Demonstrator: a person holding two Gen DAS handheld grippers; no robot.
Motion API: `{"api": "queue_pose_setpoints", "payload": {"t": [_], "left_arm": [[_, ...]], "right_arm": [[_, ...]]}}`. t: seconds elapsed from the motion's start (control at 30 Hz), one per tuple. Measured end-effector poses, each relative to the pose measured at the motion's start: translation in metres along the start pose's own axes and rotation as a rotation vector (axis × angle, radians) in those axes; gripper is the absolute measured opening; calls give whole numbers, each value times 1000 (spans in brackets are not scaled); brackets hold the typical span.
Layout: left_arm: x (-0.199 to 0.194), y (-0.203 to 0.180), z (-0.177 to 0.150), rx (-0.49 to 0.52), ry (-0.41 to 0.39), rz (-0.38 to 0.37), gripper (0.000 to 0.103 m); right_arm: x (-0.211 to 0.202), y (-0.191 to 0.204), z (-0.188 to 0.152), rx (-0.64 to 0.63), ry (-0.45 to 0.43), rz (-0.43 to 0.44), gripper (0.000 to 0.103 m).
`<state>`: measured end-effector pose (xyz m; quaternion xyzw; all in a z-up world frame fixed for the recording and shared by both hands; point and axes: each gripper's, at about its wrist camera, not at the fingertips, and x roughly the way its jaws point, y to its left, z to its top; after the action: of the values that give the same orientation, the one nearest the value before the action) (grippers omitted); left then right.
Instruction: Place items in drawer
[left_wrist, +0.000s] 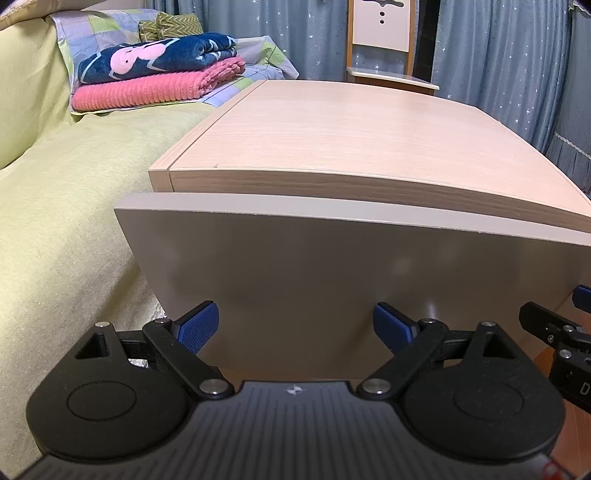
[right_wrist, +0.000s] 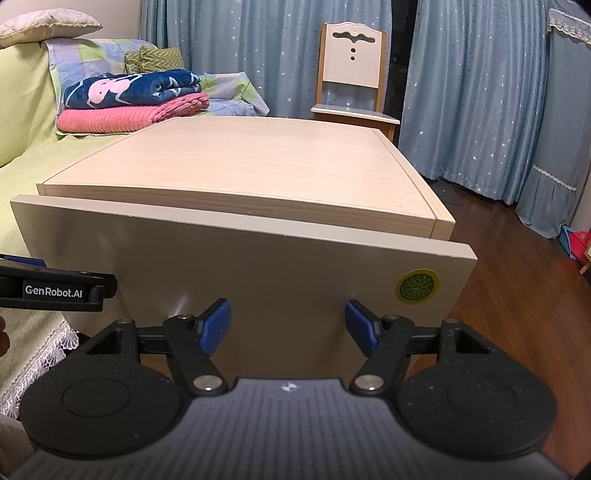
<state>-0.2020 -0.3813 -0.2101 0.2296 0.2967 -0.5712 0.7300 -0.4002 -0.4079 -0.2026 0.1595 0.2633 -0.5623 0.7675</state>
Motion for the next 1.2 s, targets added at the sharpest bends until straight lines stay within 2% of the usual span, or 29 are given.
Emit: {"api": "queue_pose_setpoints", "payload": {"t": [1.2], "left_arm": [[6,-1,8,-16,-3,-10,92]], "right_arm": [[9,1,4,6,-5,-9,66]]}}
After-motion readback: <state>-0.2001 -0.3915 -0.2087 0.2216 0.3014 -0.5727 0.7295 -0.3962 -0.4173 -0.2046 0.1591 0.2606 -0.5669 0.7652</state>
